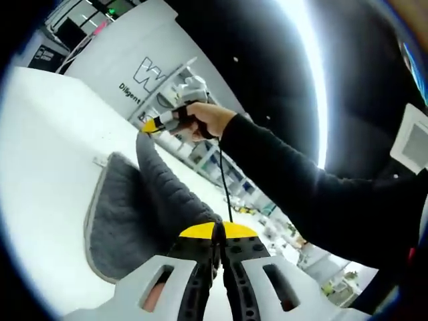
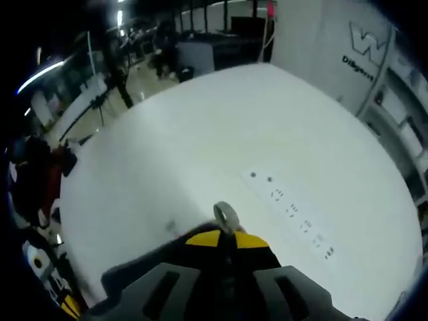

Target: Open the folded towel by lifting each exposed corner and separating the folded layers until the towel lies flat within the target outline without major curled edges

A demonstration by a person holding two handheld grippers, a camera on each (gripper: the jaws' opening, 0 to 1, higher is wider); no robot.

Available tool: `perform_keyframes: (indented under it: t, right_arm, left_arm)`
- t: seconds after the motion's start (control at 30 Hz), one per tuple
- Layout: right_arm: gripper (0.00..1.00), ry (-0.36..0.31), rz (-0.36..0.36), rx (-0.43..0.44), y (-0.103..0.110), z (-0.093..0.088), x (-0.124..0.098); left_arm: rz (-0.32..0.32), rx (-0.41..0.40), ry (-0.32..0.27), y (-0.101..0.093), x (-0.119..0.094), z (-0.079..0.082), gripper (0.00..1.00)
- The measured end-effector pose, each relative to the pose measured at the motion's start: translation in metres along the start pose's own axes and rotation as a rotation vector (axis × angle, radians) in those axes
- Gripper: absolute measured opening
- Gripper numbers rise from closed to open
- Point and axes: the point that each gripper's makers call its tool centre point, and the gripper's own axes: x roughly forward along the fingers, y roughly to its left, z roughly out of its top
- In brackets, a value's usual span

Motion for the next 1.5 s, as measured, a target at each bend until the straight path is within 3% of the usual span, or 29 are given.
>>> perform_keyframes:
  t: [0.63,1.03,1.5]
  right_arm:
    - [0.01,-0.038,-0.02,-0.006,0.0,-0.01,-0.026]
    - [0.01,-0.047,-0.056,-0.009,-0.013,-0.016,-0.051]
    - [0.01,-0.054,-0.073,-0.001,-0.016,-0.024,-0.062]
  left_arm:
    - [-0.046,0.03,0.018,-0.02,0.007,-0.004,0.0]
    - [-0.083,0.049,0.036,-0.033,0.015,-0.007,0.0]
    - [-0.121,0.072,0.047,-0.048,0.024,-0.009,0.0]
